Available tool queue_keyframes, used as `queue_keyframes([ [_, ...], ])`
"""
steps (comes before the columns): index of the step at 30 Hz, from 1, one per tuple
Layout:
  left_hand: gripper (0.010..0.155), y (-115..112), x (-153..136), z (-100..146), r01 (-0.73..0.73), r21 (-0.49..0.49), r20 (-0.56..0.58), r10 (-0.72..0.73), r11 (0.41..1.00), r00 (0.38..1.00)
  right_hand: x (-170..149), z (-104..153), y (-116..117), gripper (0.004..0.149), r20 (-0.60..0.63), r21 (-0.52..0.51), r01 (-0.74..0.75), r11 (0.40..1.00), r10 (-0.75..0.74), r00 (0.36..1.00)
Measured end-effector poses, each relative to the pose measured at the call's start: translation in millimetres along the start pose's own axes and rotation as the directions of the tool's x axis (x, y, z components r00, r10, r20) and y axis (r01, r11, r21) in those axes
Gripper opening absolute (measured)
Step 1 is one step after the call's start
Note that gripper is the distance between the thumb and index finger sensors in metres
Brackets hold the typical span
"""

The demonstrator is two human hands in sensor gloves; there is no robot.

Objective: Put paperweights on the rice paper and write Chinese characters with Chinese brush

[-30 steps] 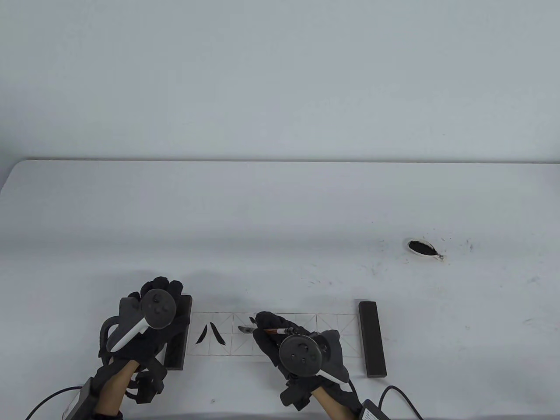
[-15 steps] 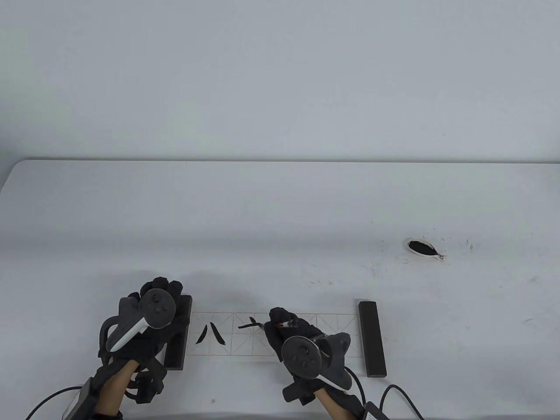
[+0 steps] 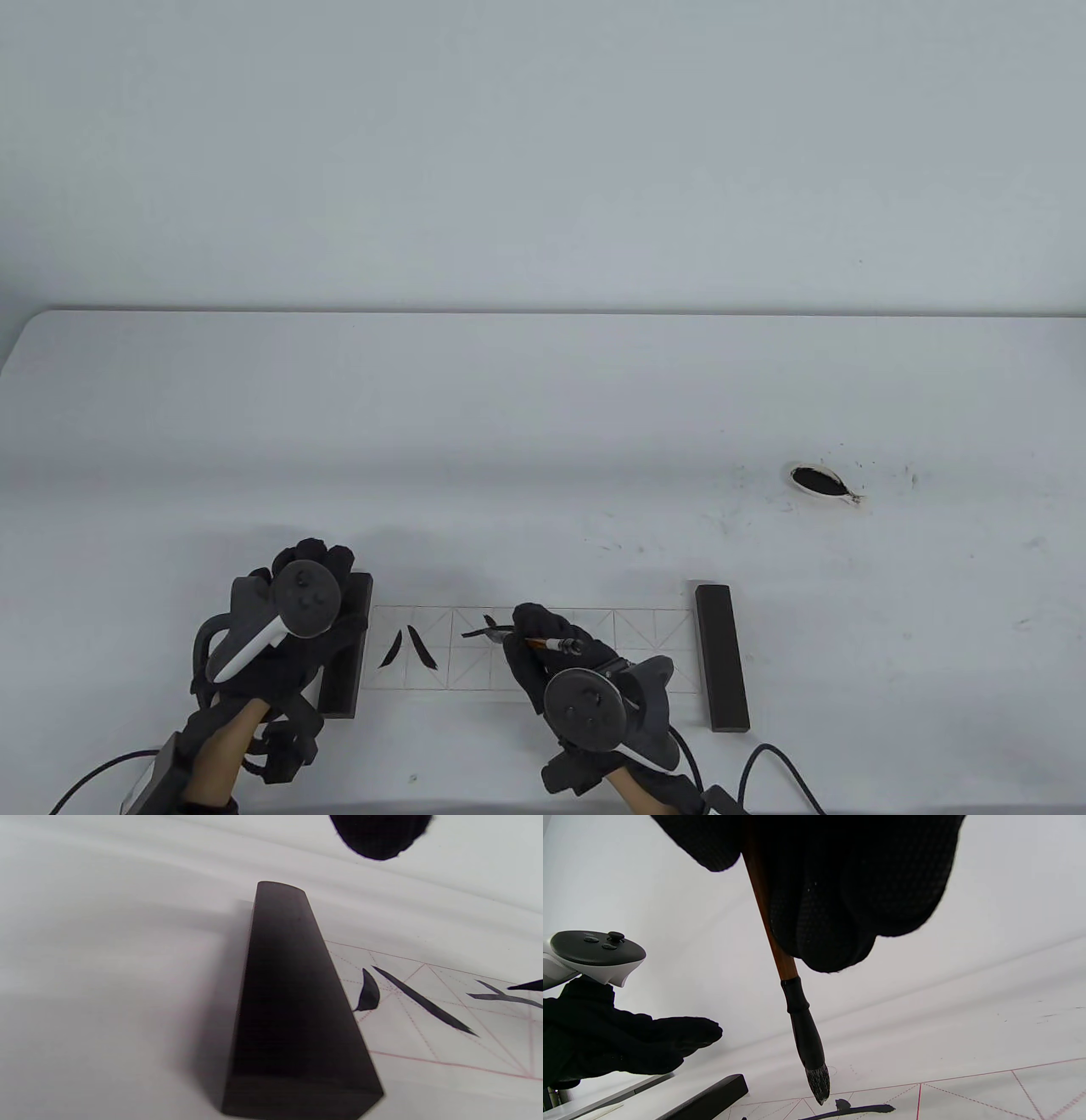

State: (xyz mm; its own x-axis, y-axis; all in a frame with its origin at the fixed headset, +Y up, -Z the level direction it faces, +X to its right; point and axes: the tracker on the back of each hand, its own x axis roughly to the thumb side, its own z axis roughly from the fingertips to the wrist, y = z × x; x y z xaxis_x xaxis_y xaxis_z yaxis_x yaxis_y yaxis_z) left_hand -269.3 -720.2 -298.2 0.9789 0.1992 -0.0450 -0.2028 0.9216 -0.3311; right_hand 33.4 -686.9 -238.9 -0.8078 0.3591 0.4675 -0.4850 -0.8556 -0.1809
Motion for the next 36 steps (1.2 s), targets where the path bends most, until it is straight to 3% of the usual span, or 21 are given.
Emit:
queue_keyframes([
  [11, 0.084, 0, 0, 0, 0.0, -0.002, 0.0, 0.0, 1.0, 1.0, 1, -1, 4, 0.045, 0.013, 0.05, -0.02, 0.999, 0.02, 1.0],
  [19, 0.084, 0, -1, -1, -0.003, -0.003, -0.002, 0.003, 1.0, 1.0, 8, 1, 3, 0.044, 0.042, 0.14, 0.079, 0.987, -0.086, 0.995],
  [23, 0.084, 0, -1, -1, -0.005, -0.003, -0.003, 0.005, 1.0, 1.0, 5, 2, -1, 0.044, 0.019, 0.091, 0.136, 0.987, -0.138, 0.99],
  [27, 0.084, 0, -1, -1, -0.006, -0.005, -0.004, 0.006, 1.0, 1.0, -3, 1, -3, 0.045, -0.008, 0.051, 0.093, 0.994, -0.093, 0.996],
  [36, 0.085, 0, -1, -1, -0.004, -0.005, -0.003, 0.004, 1.0, 1.0, -2, 0, 2, 0.045, -0.006, 0.078, 0.028, 0.997, -0.027, 1.0],
])
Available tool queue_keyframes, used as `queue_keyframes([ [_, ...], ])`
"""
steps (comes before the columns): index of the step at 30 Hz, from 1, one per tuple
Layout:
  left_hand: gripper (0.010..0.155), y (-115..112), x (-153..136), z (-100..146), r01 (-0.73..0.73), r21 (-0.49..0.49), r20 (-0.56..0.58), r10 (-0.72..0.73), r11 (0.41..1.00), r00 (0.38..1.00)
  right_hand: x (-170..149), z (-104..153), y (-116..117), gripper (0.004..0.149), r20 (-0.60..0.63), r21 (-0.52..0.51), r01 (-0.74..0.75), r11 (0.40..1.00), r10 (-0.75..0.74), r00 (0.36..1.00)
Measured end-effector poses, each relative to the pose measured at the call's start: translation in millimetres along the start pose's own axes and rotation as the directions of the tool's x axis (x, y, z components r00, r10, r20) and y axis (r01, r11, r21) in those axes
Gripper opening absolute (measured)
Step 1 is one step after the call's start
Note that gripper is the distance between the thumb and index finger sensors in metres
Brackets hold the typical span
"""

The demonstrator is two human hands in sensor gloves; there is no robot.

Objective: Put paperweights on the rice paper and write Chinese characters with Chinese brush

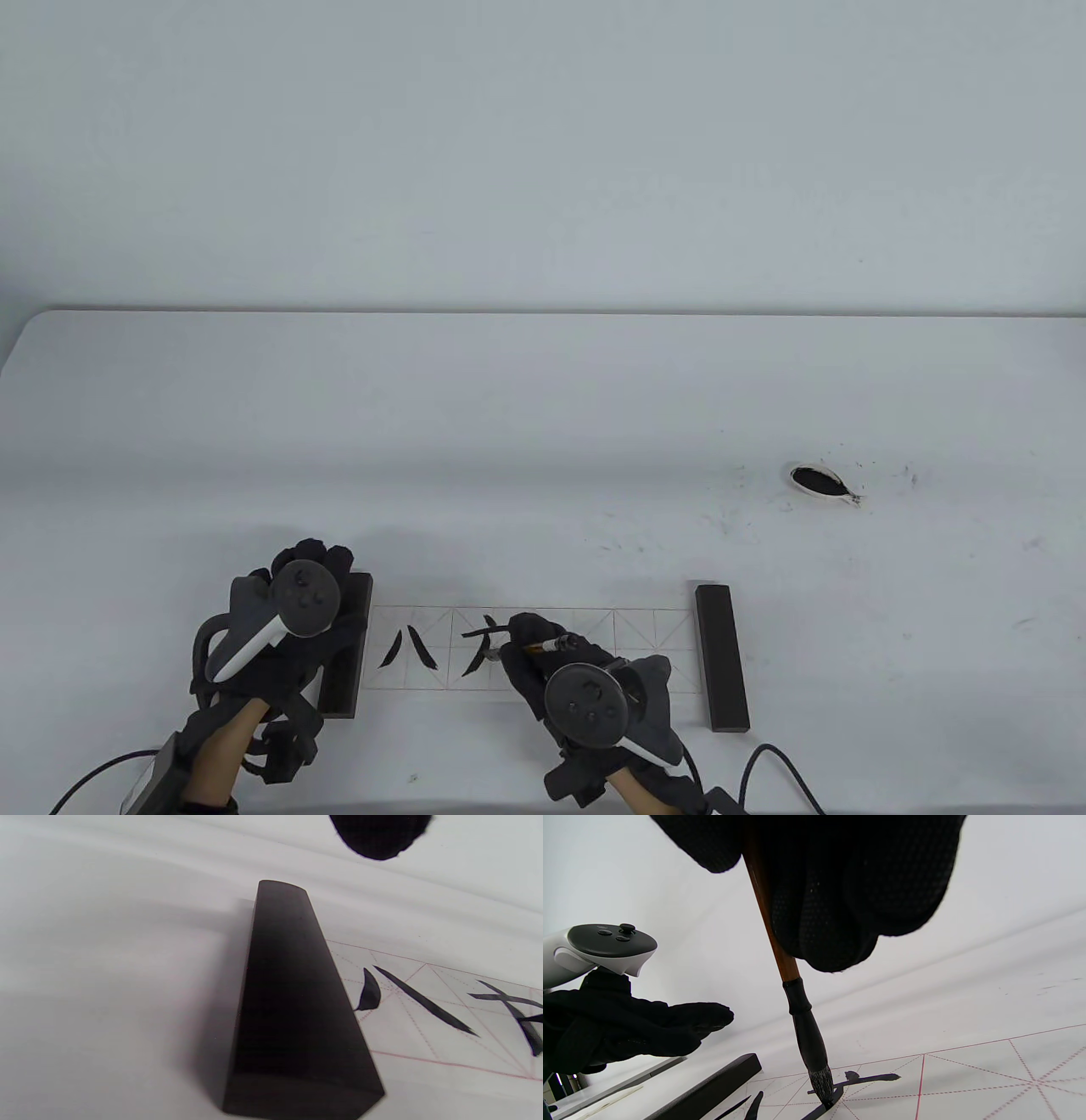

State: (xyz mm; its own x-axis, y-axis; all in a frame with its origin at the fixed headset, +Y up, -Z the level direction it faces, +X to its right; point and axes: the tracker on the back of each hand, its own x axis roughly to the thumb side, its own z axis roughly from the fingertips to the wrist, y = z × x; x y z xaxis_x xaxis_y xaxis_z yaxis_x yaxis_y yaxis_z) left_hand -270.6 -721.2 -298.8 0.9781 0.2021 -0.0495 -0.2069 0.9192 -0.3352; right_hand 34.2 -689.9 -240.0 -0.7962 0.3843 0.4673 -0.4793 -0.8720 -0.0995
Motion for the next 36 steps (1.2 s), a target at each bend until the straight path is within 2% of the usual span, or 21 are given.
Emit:
queue_keyframes([
  [10, 0.084, 0, 0, 0, 0.0, 0.0, 0.0, 0.0, 1.0, 1.0, 2, 2, -2, 0.045, -0.022, -0.023, -0.112, 0.993, 0.112, 0.993],
  [17, 0.084, 0, 0, 0, -0.001, -0.003, -0.002, 0.001, 1.0, 1.0, 7, 4, -3, 0.044, -0.01, -0.013, -0.137, 0.99, 0.137, 0.991],
  [36, 0.084, 0, 0, 0, -0.002, -0.005, -0.004, 0.002, 1.0, 1.0, 14, 7, -4, 0.044, 0.03, 0.052, -0.042, 0.998, 0.04, 0.999],
])
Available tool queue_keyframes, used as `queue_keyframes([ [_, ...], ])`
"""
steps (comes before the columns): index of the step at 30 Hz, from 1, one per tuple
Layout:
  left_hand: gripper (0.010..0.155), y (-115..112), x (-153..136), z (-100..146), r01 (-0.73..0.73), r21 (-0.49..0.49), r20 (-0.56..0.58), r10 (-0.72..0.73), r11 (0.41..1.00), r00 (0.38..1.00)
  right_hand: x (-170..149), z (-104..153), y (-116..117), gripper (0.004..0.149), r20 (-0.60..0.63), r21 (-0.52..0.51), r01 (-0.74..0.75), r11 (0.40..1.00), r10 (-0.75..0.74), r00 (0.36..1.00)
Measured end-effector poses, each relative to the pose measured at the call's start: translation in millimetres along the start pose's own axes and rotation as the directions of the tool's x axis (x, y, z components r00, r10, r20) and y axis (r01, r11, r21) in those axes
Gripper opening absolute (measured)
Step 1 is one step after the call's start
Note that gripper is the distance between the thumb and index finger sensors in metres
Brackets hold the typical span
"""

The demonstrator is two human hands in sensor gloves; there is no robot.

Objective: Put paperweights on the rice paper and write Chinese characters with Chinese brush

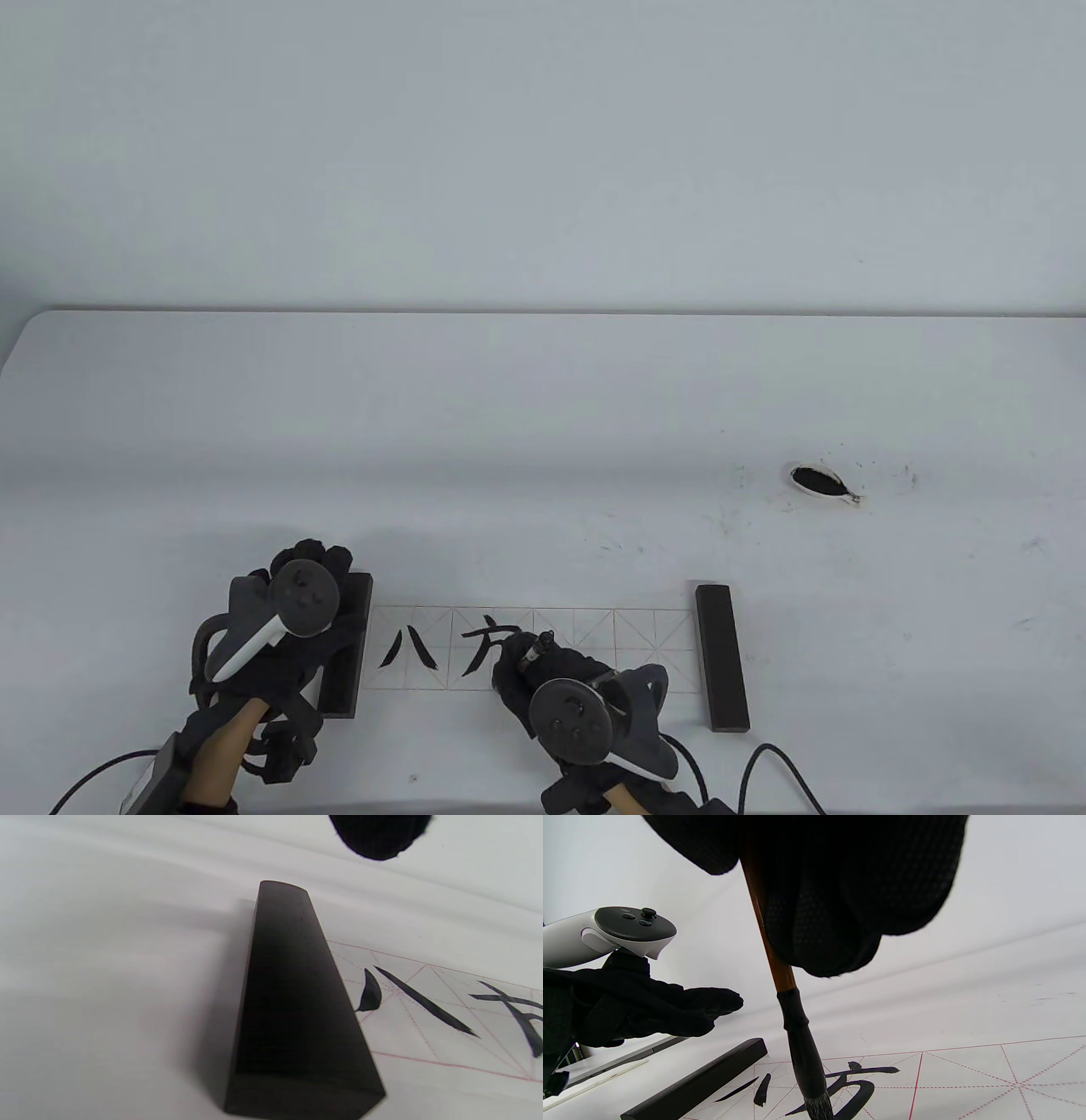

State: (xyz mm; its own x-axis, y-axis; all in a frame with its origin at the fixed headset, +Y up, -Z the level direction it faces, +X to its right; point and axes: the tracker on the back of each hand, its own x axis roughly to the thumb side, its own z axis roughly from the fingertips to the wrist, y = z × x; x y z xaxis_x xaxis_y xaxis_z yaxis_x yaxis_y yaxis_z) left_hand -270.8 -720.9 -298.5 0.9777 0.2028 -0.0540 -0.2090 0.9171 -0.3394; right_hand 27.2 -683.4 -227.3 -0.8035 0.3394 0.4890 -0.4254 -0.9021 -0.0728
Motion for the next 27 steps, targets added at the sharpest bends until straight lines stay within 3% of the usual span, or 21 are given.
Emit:
queue_keyframes([
  [6, 0.084, 1, 0, 0, 0.001, 0.01, 0.004, -0.001, 1.0, 1.0, -1, 0, -9, 0.046, 0.048, -0.074, 0.172, 0.982, -0.169, 0.984],
  [12, 0.084, 1, -1, 0, 0.0, 0.014, 0.001, 0.0, 1.0, 1.0, -16, 0, -26, 0.047, -0.006, -0.113, 0.146, 0.983, -0.147, 0.989],
  [17, 0.084, 2, -2, 0, -0.003, 0.023, -0.004, 0.003, 1.0, 1.0, -50, 6, -38, 0.046, -0.052, -0.07, 0.05, 0.996, -0.054, 0.997],
  [23, 0.084, 2, -2, 1, 0.005, 0.034, -0.001, -0.005, 0.999, 1.0, -78, 13, -33, 0.045, -0.081, -0.137, 0.091, 0.986, -0.103, 0.991],
  [27, 0.084, 2, -3, 0, 0.006, 0.032, -0.003, -0.006, 0.999, 1.0, -80, 12, -31, 0.045, -0.076, -0.122, 0.094, 0.988, -0.103, 0.992],
])
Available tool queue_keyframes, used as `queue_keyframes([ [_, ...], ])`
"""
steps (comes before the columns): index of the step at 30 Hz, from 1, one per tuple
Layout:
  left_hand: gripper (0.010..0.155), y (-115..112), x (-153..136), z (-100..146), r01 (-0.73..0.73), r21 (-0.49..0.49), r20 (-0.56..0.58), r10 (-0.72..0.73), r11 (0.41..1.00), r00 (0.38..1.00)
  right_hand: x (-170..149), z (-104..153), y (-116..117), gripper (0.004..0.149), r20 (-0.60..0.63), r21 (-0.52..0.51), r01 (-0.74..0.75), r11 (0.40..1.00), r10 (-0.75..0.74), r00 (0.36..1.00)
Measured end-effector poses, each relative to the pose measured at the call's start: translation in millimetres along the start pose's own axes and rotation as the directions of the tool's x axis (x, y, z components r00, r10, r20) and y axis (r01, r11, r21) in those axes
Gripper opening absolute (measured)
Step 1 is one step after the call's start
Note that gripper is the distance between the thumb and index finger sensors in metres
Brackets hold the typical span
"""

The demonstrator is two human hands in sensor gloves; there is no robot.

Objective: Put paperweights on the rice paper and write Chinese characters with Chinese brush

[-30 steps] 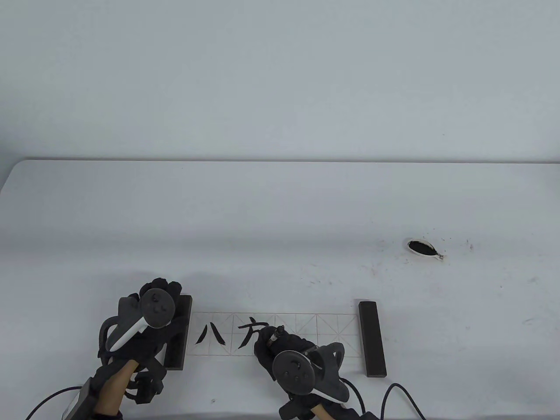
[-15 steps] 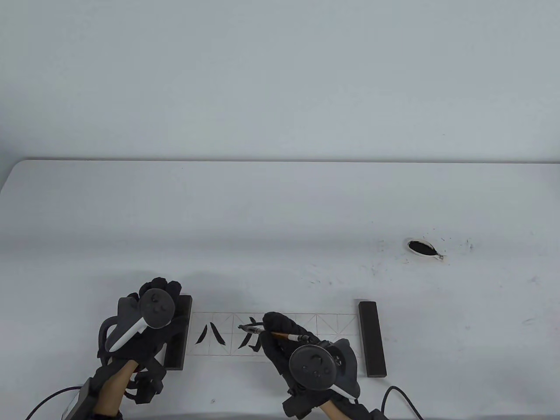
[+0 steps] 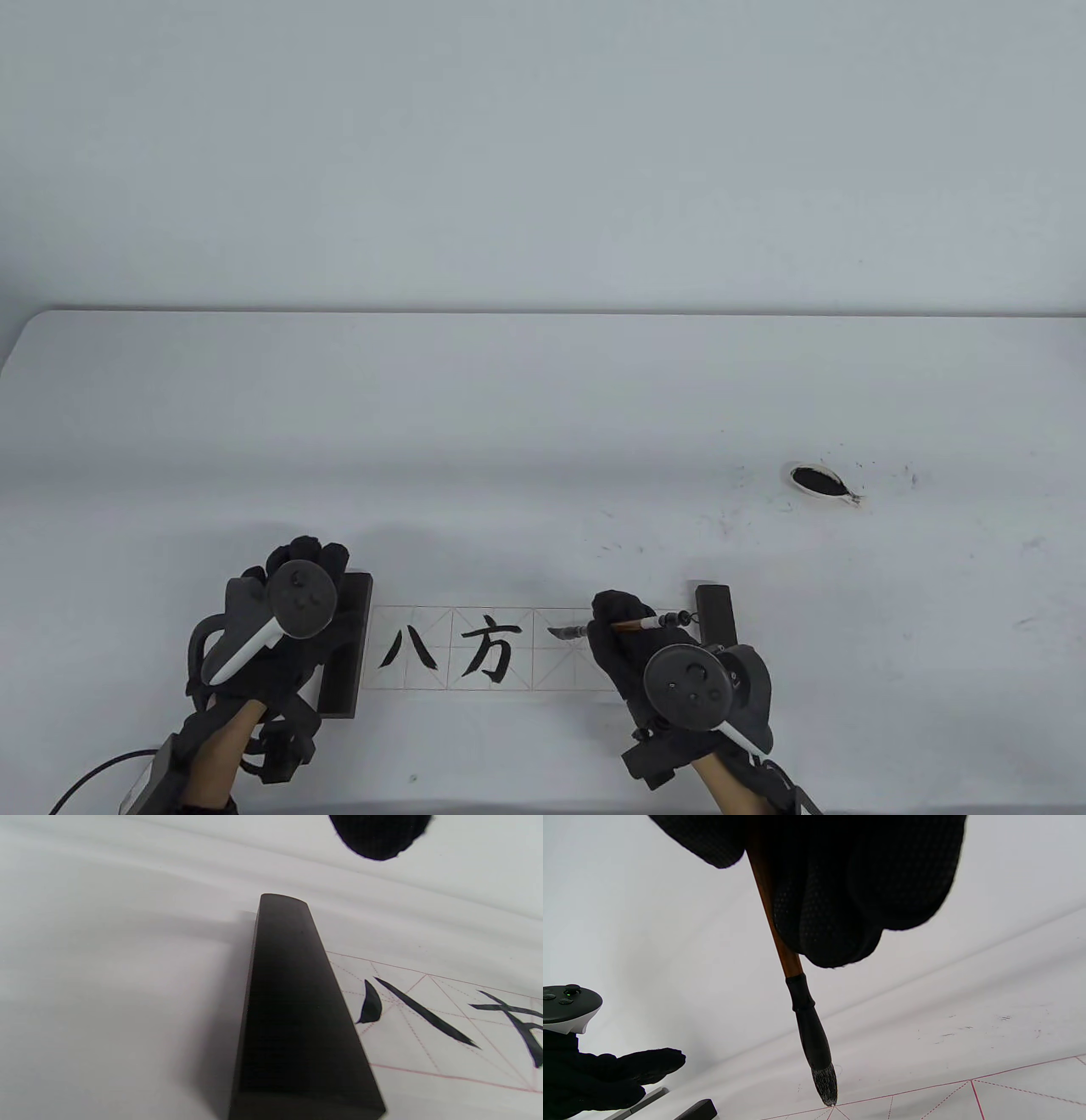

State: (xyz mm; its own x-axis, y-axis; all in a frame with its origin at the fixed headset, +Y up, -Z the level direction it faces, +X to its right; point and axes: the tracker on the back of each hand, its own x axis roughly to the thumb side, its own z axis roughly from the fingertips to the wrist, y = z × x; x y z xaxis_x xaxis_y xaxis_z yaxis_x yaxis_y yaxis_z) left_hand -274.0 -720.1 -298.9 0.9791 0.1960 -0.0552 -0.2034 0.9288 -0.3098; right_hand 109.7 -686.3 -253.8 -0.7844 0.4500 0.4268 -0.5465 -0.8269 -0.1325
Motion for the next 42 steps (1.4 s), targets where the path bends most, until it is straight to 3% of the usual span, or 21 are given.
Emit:
queue_keyframes([
  [16, 0.084, -3, 1, -2, 0.008, -0.02, 0.002, -0.008, 1.0, 1.0, -5, -1, 8, 0.046, -0.03, 0.072, -0.016, 0.997, 0.018, 0.999],
  [33, 0.084, -4, 1, -2, 0.003, -0.026, -0.001, -0.003, 1.0, 1.0, -6, 5, -1, 0.045, -0.125, -0.015, -0.17, 0.985, 0.167, 0.978],
  [42, 0.084, -4, 0, -2, 0.004, -0.03, -0.002, -0.004, 1.0, 1.0, 3, 8, 2, 0.045, -0.042, 0.006, -0.044, 0.999, 0.044, 0.998],
])
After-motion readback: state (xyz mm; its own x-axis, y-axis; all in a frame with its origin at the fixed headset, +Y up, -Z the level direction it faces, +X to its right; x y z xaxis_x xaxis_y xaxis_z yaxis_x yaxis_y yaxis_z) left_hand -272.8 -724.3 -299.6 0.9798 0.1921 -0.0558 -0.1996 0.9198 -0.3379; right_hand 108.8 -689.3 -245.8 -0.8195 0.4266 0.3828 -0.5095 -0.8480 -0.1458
